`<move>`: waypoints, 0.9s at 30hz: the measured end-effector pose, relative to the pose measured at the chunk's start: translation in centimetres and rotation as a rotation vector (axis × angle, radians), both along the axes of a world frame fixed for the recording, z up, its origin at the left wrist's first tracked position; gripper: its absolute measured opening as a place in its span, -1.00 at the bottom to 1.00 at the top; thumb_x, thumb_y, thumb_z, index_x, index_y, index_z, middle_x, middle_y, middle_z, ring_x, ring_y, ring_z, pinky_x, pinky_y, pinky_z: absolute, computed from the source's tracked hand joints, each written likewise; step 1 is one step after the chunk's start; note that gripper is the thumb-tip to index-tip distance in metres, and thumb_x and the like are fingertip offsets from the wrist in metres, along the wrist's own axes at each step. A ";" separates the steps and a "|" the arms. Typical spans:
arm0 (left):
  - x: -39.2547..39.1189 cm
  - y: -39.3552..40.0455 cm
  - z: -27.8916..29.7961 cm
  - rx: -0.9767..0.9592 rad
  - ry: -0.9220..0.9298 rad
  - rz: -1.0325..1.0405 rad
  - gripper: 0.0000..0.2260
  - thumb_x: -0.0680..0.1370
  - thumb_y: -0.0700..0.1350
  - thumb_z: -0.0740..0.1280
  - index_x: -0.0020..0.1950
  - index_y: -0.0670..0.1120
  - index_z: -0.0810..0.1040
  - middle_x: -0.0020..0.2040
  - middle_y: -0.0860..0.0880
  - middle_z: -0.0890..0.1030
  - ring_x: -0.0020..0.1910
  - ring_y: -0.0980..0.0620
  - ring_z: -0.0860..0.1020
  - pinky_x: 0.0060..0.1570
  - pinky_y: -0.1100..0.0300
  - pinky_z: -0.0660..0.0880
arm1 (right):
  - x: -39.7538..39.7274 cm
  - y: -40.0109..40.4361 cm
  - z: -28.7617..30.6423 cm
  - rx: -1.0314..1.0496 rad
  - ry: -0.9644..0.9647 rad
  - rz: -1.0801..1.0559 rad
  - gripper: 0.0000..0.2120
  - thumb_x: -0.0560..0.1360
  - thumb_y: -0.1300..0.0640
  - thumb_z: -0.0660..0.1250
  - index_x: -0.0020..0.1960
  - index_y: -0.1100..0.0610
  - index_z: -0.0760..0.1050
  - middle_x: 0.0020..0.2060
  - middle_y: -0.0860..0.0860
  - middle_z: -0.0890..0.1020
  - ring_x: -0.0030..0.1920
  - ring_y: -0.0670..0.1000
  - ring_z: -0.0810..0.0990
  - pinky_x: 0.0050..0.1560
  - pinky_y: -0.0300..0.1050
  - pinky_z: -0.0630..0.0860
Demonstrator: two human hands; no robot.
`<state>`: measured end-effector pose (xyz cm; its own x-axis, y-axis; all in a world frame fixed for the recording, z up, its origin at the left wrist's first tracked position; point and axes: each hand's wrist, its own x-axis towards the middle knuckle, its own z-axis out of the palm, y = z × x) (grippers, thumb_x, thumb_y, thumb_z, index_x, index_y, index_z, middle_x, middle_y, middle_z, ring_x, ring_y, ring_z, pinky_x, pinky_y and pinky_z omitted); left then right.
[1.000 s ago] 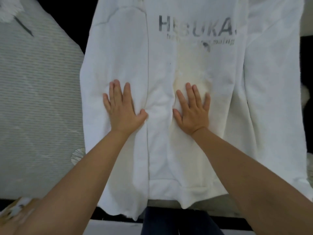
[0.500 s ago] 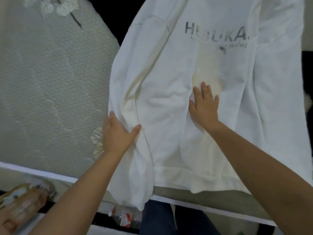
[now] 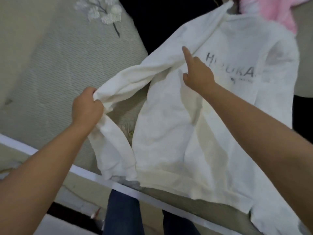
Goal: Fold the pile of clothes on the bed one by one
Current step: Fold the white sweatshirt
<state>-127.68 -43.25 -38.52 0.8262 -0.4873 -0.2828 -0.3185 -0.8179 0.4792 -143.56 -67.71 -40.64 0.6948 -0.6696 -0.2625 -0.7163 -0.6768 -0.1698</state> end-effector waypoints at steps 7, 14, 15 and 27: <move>10.8 -3.5 -0.7 -0.175 0.008 -0.039 -0.84 0.54 -0.07 0.24 -0.10 -0.16 0.50 -0.23 -0.04 0.47 -0.20 -0.01 0.40 -0.26 0.27 0.18 | 9.7 -4.2 -1.0 0.021 0.277 -0.187 -0.73 0.51 0.27 0.13 0.17 0.21 0.46 0.06 0.18 0.53 0.06 0.18 0.52 -0.12 -0.10 0.37; 21.0 -7.9 -4.5 -0.154 -0.051 -0.048 -0.75 0.58 -0.04 0.18 -0.15 -0.20 0.45 -0.22 -0.20 0.51 -0.22 -0.14 0.44 -0.24 0.11 0.26 | 19.2 -8.4 -0.7 -0.147 0.043 -0.287 -0.79 0.51 0.32 0.13 -0.31 0.27 0.34 -0.12 0.28 0.57 -0.07 0.24 0.53 -0.25 -0.10 0.28; 22.2 -8.3 -4.9 -0.120 -0.069 -0.066 -0.74 0.58 -0.03 0.17 -0.12 -0.21 0.46 -0.18 -0.23 0.53 -0.18 -0.18 0.47 -0.23 0.09 0.28 | 20.7 -8.9 -0.6 -0.151 0.015 -0.296 -0.79 0.50 0.32 0.12 -0.31 0.28 0.32 -0.11 0.29 0.57 -0.07 0.25 0.53 -0.24 -0.10 0.27; 27.7 -8.6 -11.9 0.185 -0.226 -0.232 -0.75 0.58 -0.20 0.13 0.20 -0.27 0.40 0.15 -0.30 0.43 0.16 -0.22 0.38 0.00 -0.08 0.27 | 27.6 -7.7 -7.4 0.108 0.036 -0.294 -0.60 0.53 0.22 0.14 0.31 0.38 0.23 0.21 0.35 0.38 0.22 0.27 0.39 0.10 -0.05 0.26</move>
